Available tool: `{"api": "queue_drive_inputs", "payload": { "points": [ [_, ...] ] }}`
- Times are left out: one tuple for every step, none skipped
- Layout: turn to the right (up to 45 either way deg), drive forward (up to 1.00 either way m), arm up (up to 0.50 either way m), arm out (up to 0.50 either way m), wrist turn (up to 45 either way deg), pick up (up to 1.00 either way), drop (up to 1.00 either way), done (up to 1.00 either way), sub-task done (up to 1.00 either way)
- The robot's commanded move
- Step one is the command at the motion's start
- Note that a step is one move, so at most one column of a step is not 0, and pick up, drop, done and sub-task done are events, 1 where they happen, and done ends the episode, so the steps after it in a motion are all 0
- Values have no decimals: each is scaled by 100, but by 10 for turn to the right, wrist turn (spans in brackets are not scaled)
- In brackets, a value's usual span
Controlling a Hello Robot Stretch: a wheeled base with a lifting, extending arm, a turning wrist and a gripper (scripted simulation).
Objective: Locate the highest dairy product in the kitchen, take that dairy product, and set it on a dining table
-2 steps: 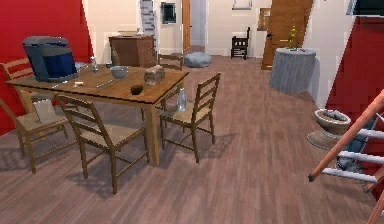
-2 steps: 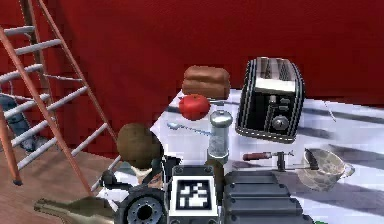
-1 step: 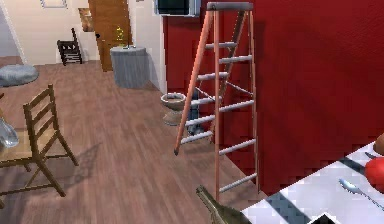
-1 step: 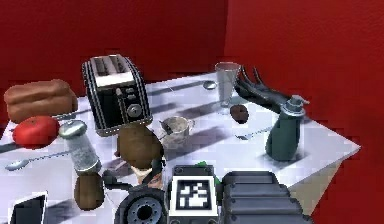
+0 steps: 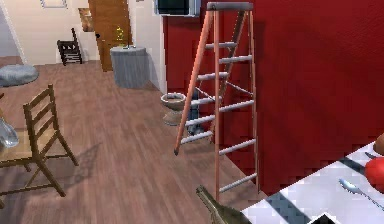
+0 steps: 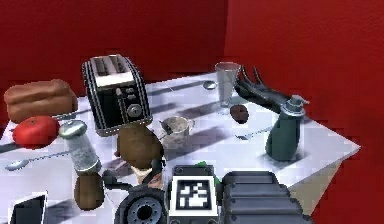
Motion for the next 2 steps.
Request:
{"api": "queue_drive_inputs", "payload": {
  "points": [
    [450, 0, 0, 0, 0, 0, 0, 0, 0],
    [-450, 0, 0, 0, 0, 0, 0, 0, 0]
  ]
}}
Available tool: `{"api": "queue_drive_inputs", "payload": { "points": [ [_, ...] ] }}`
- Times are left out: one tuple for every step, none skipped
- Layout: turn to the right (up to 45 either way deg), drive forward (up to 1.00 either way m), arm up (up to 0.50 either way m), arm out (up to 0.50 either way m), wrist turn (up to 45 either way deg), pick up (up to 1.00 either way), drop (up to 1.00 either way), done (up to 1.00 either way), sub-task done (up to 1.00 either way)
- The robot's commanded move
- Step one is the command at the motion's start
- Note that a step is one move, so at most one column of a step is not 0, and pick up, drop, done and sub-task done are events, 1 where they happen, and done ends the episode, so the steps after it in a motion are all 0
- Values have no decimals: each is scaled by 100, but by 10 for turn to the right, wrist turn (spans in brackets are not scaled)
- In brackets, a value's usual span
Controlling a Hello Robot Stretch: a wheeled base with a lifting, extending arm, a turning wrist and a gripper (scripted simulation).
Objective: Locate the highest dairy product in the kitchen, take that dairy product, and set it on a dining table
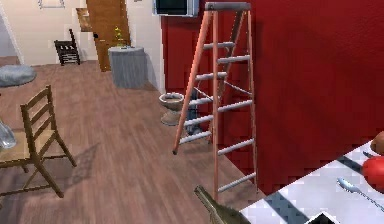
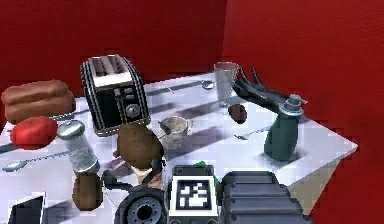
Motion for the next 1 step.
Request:
{"api": "queue_drive_inputs", "payload": {
  "points": [
    [-450, 0, 0, 0, 0, 0, 0, 0, 0]
  ]
}}
